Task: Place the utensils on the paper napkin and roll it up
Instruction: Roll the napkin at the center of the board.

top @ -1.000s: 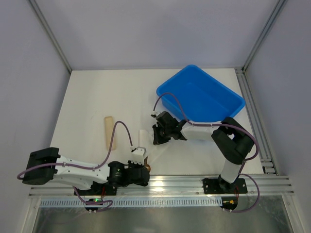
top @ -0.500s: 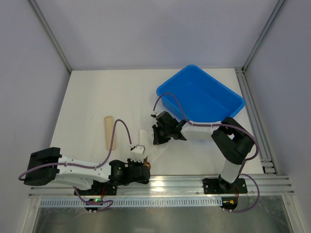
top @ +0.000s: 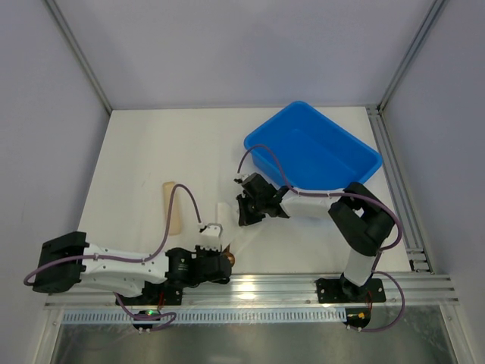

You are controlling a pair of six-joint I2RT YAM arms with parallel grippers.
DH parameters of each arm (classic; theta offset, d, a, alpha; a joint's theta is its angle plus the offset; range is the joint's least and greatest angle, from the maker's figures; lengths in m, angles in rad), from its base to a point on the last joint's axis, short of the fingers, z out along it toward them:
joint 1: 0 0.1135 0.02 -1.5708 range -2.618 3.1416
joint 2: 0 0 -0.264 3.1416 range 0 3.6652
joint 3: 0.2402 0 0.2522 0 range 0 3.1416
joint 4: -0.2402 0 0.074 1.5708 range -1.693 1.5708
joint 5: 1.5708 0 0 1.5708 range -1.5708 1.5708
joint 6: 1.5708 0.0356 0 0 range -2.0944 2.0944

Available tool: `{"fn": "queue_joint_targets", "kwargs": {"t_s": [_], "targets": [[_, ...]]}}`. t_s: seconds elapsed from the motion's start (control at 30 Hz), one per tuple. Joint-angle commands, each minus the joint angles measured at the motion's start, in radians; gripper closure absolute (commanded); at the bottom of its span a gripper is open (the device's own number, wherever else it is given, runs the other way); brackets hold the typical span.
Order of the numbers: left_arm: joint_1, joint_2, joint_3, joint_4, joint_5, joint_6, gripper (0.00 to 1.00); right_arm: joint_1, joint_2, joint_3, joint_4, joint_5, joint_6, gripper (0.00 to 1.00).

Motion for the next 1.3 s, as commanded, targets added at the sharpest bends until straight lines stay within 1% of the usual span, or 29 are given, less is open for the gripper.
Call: {"fn": "queue_joint_targets", "kwargs": {"t_s": [0.0, 0.17, 0.23, 0.3, 0.33, 0.37, 0.43, 0.47, 0.5, 0.53, 0.57, 0.6, 0.63, 0.67, 0.73, 0.8, 0.83, 0.97, 1.1, 1.27], "targets": [[0.004, -0.029, -0.002, -0.017, -0.047, 0.004, 0.92, 0.007, 0.035, 0.015, -0.048, 0.051, -0.032, 0.96], [0.005, -0.130, 0.007, -0.065, -0.069, 0.006, 0.92, 0.007, 0.030, 0.020, -0.054, 0.054, -0.035, 0.96], [0.005, -0.161, 0.027, -0.137, -0.105, 0.006, 0.91, 0.007, 0.030, 0.018, -0.056, 0.058, -0.036, 0.96], [0.007, -0.196, 0.062, -0.202, -0.128, 0.026, 0.88, 0.007, 0.030, 0.014, -0.053, 0.057, -0.036, 0.96], [0.013, -0.207, 0.075, -0.207, -0.126, 0.041, 0.86, 0.007, 0.030, 0.012, -0.053, 0.057, -0.036, 0.96], [0.047, -0.226, 0.082, -0.207, -0.113, 0.062, 0.85, 0.007, 0.030, 0.011, -0.051, 0.058, -0.036, 0.96], [0.113, -0.250, 0.087, -0.151, -0.060, 0.145, 0.84, 0.007, 0.030, 0.005, -0.048, 0.057, -0.036, 0.96], [0.149, -0.263, 0.082, -0.117, 0.004, 0.177, 0.84, 0.007, 0.028, 0.003, -0.045, 0.054, -0.033, 0.96], [0.227, -0.292, 0.070, -0.082, 0.037, 0.232, 0.84, 0.007, 0.024, 0.000, -0.043, 0.054, -0.032, 0.96], [0.263, -0.303, 0.064, -0.021, 0.061, 0.253, 0.84, 0.007, 0.021, -0.005, -0.040, 0.054, -0.032, 0.96], [0.298, -0.311, 0.061, 0.010, 0.125, 0.276, 0.84, 0.007, 0.019, -0.008, -0.040, 0.054, -0.030, 0.96], [0.365, -0.311, 0.058, 0.042, 0.166, 0.332, 0.83, 0.007, 0.015, -0.009, -0.040, 0.054, -0.029, 0.96], [0.399, -0.302, 0.058, 0.114, 0.201, 0.358, 0.83, 0.007, 0.013, -0.009, -0.042, 0.052, -0.030, 0.96], [0.432, -0.285, 0.061, 0.138, 0.277, 0.374, 0.83, 0.007, 0.013, -0.009, -0.042, 0.054, -0.029, 0.96], [0.501, -0.212, 0.084, 0.206, 0.334, 0.415, 0.84, 0.007, 0.012, -0.006, -0.046, 0.052, -0.029, 0.96], [0.522, -0.158, 0.102, 0.245, 0.379, 0.429, 0.84, 0.007, 0.010, -0.006, -0.047, 0.052, -0.029, 0.96], [0.533, -0.106, 0.116, 0.265, 0.387, 0.441, 0.84, 0.007, 0.010, -0.006, -0.047, 0.055, -0.029, 0.96], [0.562, 0.006, 0.141, 0.361, 0.439, 0.452, 0.84, 0.007, 0.012, -0.008, -0.045, 0.057, -0.026, 0.96], [0.582, 0.069, 0.139, 0.424, 0.459, 0.452, 0.85, 0.007, 0.010, -0.012, -0.047, 0.055, -0.026, 0.96], [0.613, 0.120, 0.128, 0.442, 0.480, 0.458, 0.86, 0.007, 0.008, -0.015, -0.047, 0.055, -0.026, 0.96]]}}
